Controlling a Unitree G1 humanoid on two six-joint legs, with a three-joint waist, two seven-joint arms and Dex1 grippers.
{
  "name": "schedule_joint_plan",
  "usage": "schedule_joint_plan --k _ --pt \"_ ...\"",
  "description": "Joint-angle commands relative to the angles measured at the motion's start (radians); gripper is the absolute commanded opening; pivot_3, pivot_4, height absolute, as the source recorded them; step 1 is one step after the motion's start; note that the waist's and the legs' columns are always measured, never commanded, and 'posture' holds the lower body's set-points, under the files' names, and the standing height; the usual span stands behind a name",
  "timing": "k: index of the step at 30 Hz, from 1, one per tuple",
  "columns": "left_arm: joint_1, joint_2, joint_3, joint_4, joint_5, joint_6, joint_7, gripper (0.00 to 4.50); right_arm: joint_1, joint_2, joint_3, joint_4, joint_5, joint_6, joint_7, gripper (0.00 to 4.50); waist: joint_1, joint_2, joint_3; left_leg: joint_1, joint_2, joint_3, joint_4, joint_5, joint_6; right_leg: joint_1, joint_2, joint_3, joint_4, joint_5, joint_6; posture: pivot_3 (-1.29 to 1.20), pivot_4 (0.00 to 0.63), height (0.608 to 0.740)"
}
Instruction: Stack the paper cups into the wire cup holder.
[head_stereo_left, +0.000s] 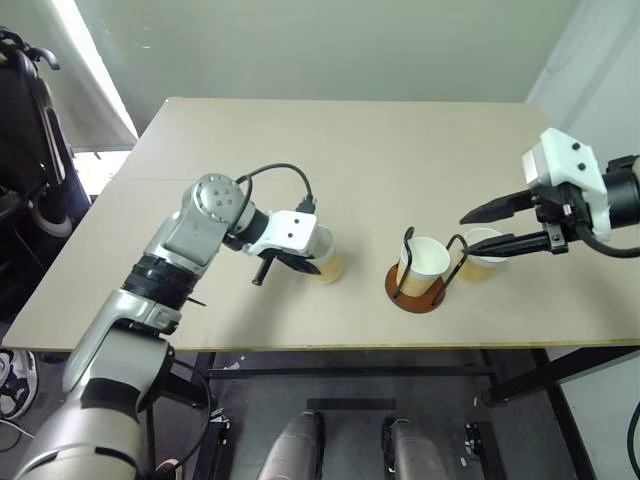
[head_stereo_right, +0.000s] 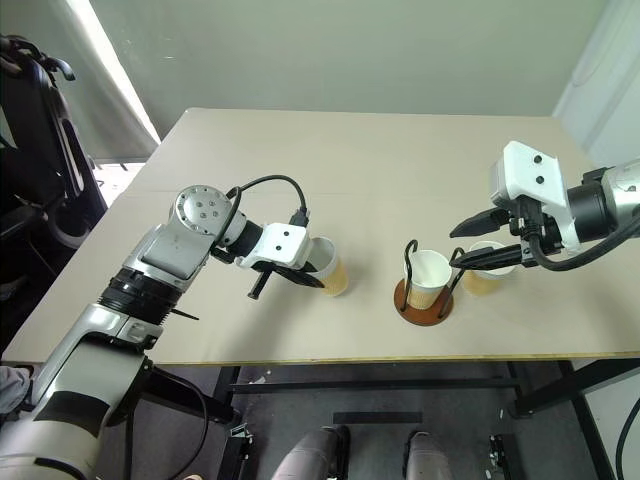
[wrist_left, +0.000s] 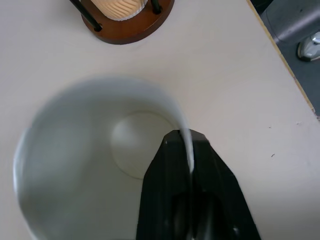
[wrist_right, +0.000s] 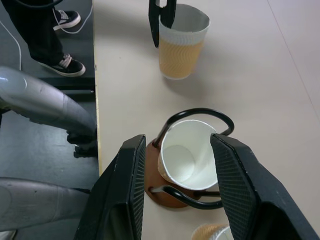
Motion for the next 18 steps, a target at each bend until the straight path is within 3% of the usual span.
schedule_joint_plan --k 1,14,18 --pt "-0.053 0.001 0.035 0.008 -0.024 0.011 -0.033 0.04 0.010 -0.023 -0.019 0.004 -0.023 -0.035 0.010 2.01 0.001 0.000 0.000 0.000 0.000 0.000 0.000 0.000 0.000 0.000 0.000 0.000 0.000 0.000 0.000 0.00 0.150 0.740" --pt "-0.178 -0.018 -0.013 0.132 -0.061 -0.041 -0.051 0.04 0.047 -0.017 -0.039 -0.036 -0.020 -0.022 -0.012 2.01 0.001 0.000 0.000 -0.002 0.000 0.000 0.002 0.000 0.000 0.000 0.000 0.000 0.000 0.001 0.001 0.00 0.150 0.740" --pt "-0.272 -0.076 0.013 0.262 -0.038 -0.082 -0.038 0.04 0.050 -0.017 -0.044 -0.047 -0.014 -0.011 -0.022 2.01 0.005 0.000 0.000 -0.003 0.000 -0.001 0.005 -0.001 0.001 0.000 0.000 -0.001 0.000 0.001 0.002 0.00 0.150 0.740"
